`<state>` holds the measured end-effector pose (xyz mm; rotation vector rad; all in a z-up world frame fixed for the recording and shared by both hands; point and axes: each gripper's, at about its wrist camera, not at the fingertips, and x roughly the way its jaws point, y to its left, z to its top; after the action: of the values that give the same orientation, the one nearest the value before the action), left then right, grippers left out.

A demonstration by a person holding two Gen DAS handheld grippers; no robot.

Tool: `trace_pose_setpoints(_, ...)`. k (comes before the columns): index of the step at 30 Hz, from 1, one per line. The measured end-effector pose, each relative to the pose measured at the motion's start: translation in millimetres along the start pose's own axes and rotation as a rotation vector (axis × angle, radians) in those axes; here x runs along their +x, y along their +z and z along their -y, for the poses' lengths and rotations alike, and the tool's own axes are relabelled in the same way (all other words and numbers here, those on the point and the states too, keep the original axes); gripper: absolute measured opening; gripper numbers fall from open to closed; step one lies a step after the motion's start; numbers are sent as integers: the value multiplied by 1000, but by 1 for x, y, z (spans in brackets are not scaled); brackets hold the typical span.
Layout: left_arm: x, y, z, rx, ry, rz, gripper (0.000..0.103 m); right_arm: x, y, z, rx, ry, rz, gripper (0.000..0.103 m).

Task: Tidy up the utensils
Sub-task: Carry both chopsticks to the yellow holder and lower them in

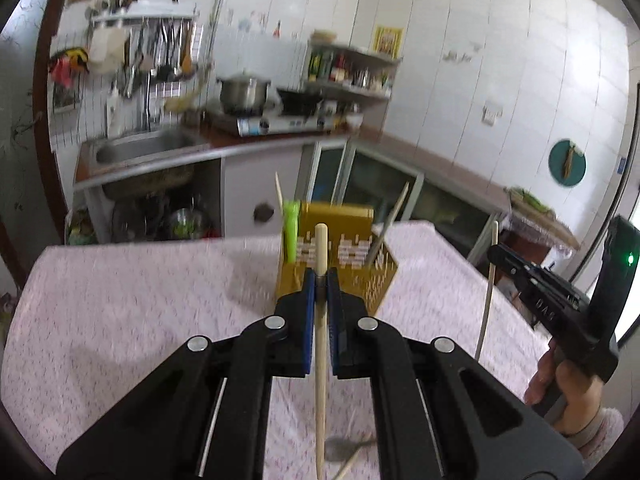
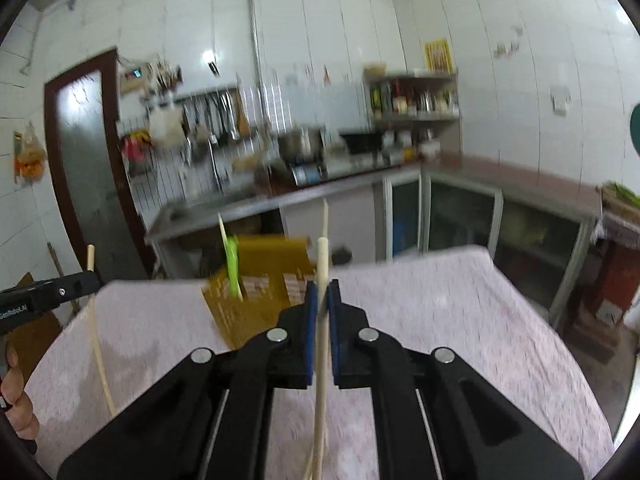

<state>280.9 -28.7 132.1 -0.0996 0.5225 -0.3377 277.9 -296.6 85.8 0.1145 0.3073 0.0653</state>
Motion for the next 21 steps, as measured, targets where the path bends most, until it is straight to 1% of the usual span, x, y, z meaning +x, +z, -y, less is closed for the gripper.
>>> trace_pose_setpoints(3, 1, 14, 6, 25, 13, 73, 5, 2, 10, -6, -8, -11, 57, 6)
trace_pose_setpoints(4, 4, 20, 8, 34, 13, 89, 5, 5, 13, -8, -4, -12, 84, 6)
trace_pose_setpoints(7, 13, 38, 16, 61, 14, 132, 5, 11, 23, -12, 5, -3, 127, 6)
trace_pose_setpoints(12, 31, 68, 28, 102, 32, 208, 5, 24, 54, -17, 13, 9, 205, 6)
trace_pose_setpoints(16, 42, 95, 31, 98, 19, 272, 5, 41, 78, -22, 16, 16, 248, 6)
trace_pose_setpoints(17, 46, 103, 31, 99, 17, 300, 5, 45, 83, -23, 17, 14, 265, 6)
trace_pose_setpoints(20, 58, 115, 31, 109, 50, 354, 5, 60, 92, -21, 34, 19, 303, 6)
trace_pose_setpoints(21, 62, 116, 30, 107, 51, 362, 5, 64, 94, -21, 41, 19, 312, 6)
